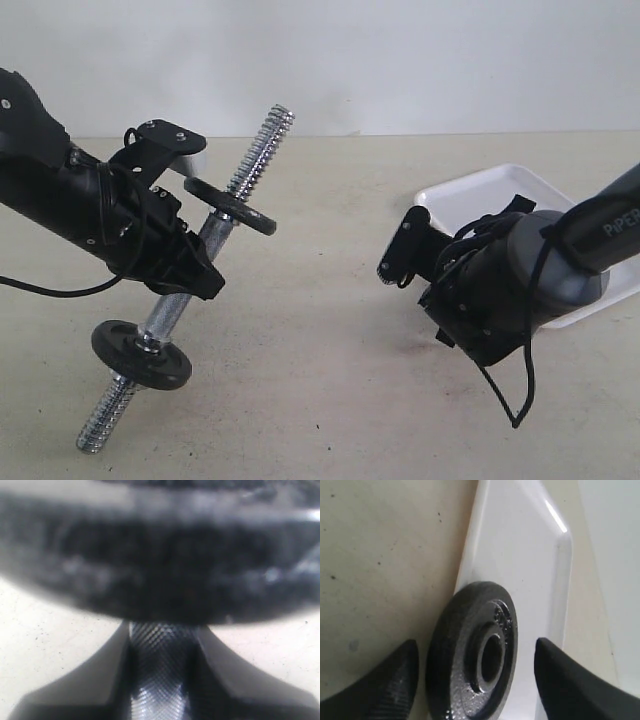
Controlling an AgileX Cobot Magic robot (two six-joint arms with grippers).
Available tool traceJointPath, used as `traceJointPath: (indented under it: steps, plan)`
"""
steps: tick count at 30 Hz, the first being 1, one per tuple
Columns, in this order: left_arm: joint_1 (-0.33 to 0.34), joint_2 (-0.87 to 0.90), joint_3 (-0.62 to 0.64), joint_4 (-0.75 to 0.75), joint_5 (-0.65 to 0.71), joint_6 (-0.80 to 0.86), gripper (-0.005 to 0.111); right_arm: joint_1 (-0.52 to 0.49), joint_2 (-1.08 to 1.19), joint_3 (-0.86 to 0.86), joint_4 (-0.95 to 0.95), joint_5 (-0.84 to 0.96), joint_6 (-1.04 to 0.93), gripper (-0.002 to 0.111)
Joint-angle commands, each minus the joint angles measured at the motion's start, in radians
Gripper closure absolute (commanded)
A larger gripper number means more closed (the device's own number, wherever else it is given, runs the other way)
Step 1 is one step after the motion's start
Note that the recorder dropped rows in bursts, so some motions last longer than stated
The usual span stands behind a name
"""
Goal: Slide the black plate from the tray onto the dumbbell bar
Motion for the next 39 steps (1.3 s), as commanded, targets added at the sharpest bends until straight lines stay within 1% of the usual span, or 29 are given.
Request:
traceJointPath:
  steps: [1,21,25,32,33,34,36,37,39]
  plan:
    - [-0.002,-0.065,-0.03,-0.071,-0.062,-0.003,0.102,-0.009,0.001,-0.002,-0.002,0.002,-0.008,0.049]
    - [-0.002,-0.065,-0.03,-0.071,-0.062,-0.003,0.102,-0.01,0.001,-0.002,-0.002,0.007,-0.011,0.049]
    - [-0.002,-0.065,-0.03,-0.071,-0.056,-0.003,0.102,-0.047,0.001,-0.009,-0.002,-0.02,-0.01,0.049]
    - [-0.002,-0.065,-0.03,-0.071,-0.061,-0.003,0.102,-0.049,0.001,-0.013,-0.002,-0.047,-0.007,0.05]
    - [-0.002,-0.065,-0.03,-0.071,-0.061,-0.003,0.102,-0.049,0.001,-0.013,-0.002,-0.047,-0.007,0.054]
    - [-0.002,-0.065,-0.03,-0.071,-0.061,-0.003,0.102,-0.049,0.001,-0.013,-0.002,-0.047,-0.007,0.061]
    - [-0.002,-0.065,-0.03,-0.071,-0.061,-0.003,0.102,-0.049,0.001,-0.013,-0.002,-0.068,-0.007,0.08]
    - [-0.002,-0.065,-0.03,-0.071,-0.061,-0.003,0.102,-0.049,0.001,-0.013,-0.002,-0.089,-0.008,0.091]
    - [-0.002,-0.065,-0.03,-0.071,-0.061,-0.003,0.102,-0.049,0.001,-0.013,-0.002,-0.113,-0.008,0.109]
